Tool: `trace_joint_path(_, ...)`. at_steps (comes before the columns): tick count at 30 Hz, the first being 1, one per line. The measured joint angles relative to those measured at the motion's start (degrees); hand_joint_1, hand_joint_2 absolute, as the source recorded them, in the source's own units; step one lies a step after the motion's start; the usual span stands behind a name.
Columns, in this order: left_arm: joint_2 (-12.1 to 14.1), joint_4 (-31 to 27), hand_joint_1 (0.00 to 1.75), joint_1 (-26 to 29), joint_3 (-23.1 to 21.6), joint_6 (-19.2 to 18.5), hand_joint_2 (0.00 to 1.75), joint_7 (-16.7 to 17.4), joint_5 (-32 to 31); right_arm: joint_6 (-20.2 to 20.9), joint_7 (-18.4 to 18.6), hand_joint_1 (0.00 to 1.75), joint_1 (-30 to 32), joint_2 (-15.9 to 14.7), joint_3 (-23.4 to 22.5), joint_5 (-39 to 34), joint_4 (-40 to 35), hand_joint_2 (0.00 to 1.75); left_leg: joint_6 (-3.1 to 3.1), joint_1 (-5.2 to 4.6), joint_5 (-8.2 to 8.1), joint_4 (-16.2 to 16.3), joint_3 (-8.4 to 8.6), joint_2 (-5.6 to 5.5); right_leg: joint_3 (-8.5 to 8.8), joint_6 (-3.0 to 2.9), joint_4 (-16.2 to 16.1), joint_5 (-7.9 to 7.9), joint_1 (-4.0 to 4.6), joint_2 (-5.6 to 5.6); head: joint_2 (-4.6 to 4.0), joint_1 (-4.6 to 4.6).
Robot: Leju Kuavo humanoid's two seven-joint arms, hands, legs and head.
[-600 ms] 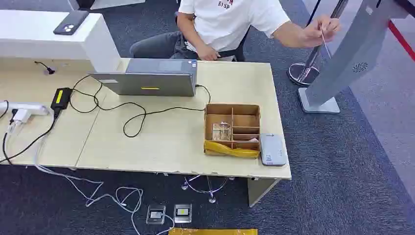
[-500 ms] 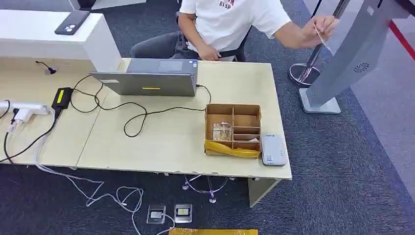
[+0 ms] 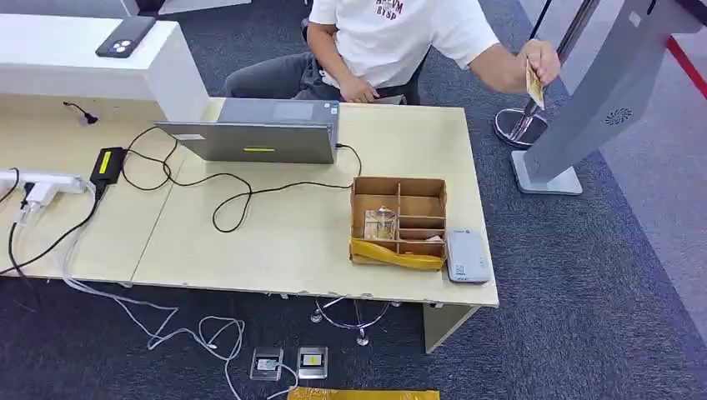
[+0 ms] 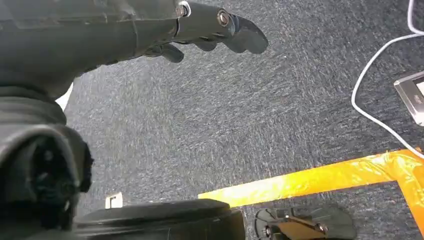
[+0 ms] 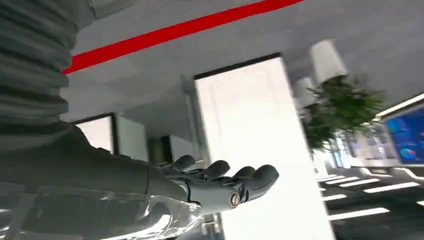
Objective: Pass the card to the sensor for recognition and then transmit it.
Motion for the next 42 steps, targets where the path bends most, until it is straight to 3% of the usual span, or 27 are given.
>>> trace_joint_path(4,0.0,0.0,0.0,-0.04,-0.22,0.15,0.0,-0.63,0.0,-2.53,-3.04,0.0,-8.8,0.83,16.59,0.81,-1.16,1.75,-0.11,0.05,0.07,-0.01,-0.03,0.01,-0.03,-0.02,0.08,0.01,0.05,0.01,0.0,0.02)
trace_joint_path(8,0.0,0.0,0.0,-0.16,-1.14,0.09,0.0,-0.7,0.0,-3.67,-2.91,0.0,-17.17,6.19,33.73,1.93,-1.27,1.75,-0.29,0.27,0.21,0.0,0.04,-0.29,-0.06,-0.04,0.08,0.02,0.24,-0.08,-0.02,0.09)
trace_joint_path(14,0.0,0.0,0.0,-0.1,-1.49,0.07,0.0,-1.01,0.0,-5.72,-5.0,0.0,-23.61,12.13,48.74,1.56,0.83,1.75,-0.35,0.36,0.28,0.0,-0.12,-0.65,-0.12,-0.1,0.09,-0.02,0.34,-0.44,0.0,0.09)
trace_joint_path(19,0.15,0.0,0.0,-0.03,-1.51,0.07,0.0,-1.01,0.0,-6.51,-6.21,0.0,-26.65,15.54,56.4,1.29,3.41,1.75,-0.37,0.36,0.26,0.0,-0.15,-0.65,-0.14,-0.11,0.06,-0.03,0.33,-0.44,0.0,0.07)
trace_joint_path(23,0.2,0.0,0.0,-0.03,-1.49,0.09,0.0,-1.01,0.0,-7.84,-7.47,0.0,-28.23,18.46,59.91,0.38,5.96,1.75,-0.37,0.35,0.26,0.0,-0.14,-0.62,-0.15,-0.1,0.05,-0.03,0.33,-0.41,-0.02,0.07)
trace_joint_path(35,0.48,0.02,0.0,0.04,-1.31,0.07,0.0,-1.01,0.02,-9.44,-8.41,0.0,-29.42,22.14,64.92,-0.37,11.28,1.75,-0.39,0.35,0.24,0.01,-0.13,-0.6,-0.17,-0.1,0.05,-0.03,0.33,-0.35,0.0,0.07)
trace_joint_path(36,0.48,0.02,0.0,0.05,-1.29,0.07,0.0,-1.01,0.02,-9.54,-8.46,0.73,-29.51,22.3,65.27,-0.39,11.56,1.75,-0.39,0.35,0.24,0.01,-0.13,-0.6,-0.17,-0.1,0.05,-0.03,0.33,-0.35,0.0,0.09)
trace_joint_path(37,0.48,0.02,0.0,0.07,-1.29,0.07,0.0,-1.01,0.02,-9.68,-8.46,1.73,-29.62,22.47,65.6,-0.52,11.87,1.75,-0.39,0.35,0.24,0.01,-0.12,-0.59,-0.18,-0.1,0.05,-0.03,0.33,-0.34,0.0,0.07)
trace_joint_path(42,0.48,0.02,0.0,0.11,-1.25,0.07,0.0,-1.01,0.02,-9.85,-8.55,1.75,-29.99,22.82,66.85,-0.96,12.87,1.75,-0.39,0.35,0.24,0.01,-0.12,-0.55,-0.19,-0.1,0.05,-0.03,0.33,-0.31,0.0,0.07)
